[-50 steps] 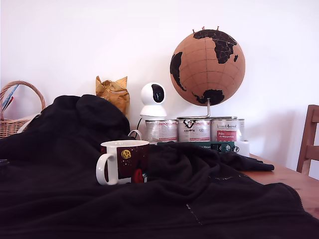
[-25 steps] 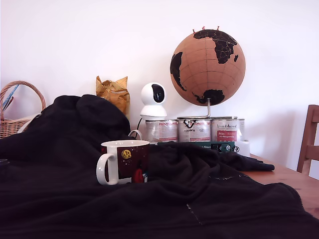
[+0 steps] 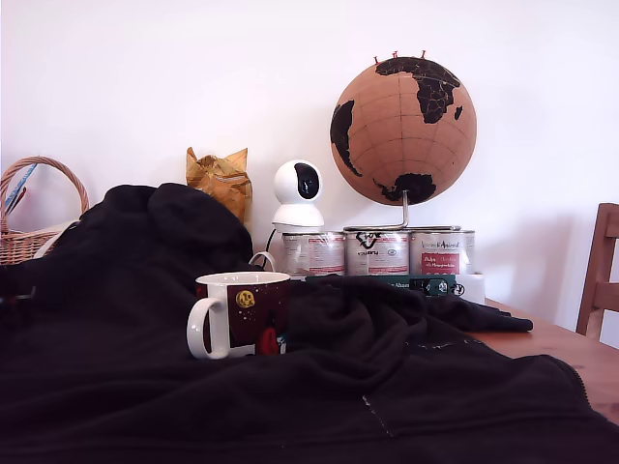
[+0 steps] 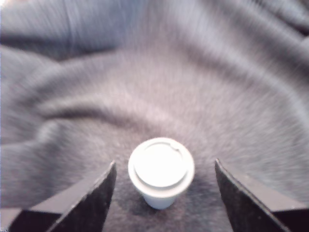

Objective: Pick the grey coffee capsule and place it inside the red coffee cup

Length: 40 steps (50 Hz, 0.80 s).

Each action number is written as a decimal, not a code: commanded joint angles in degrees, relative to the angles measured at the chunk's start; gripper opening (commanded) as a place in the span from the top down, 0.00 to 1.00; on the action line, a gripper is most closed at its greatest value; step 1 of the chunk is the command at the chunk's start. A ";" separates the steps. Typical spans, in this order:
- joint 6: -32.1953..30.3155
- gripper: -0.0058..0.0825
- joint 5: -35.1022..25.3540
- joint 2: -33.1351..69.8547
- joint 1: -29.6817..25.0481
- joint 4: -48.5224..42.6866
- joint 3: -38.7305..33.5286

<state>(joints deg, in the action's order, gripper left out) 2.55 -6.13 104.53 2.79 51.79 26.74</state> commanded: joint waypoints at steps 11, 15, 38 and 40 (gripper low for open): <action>-1.53 0.56 -0.26 2.84 0.61 0.09 3.10; -1.53 0.77 -0.24 2.84 0.72 0.09 3.61; 4.72 0.86 -12.57 -2.93 -1.29 1.90 4.42; 5.07 0.86 -14.21 -4.87 -2.45 2.40 4.44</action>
<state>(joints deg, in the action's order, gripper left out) 7.07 -18.57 103.61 2.26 52.10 30.85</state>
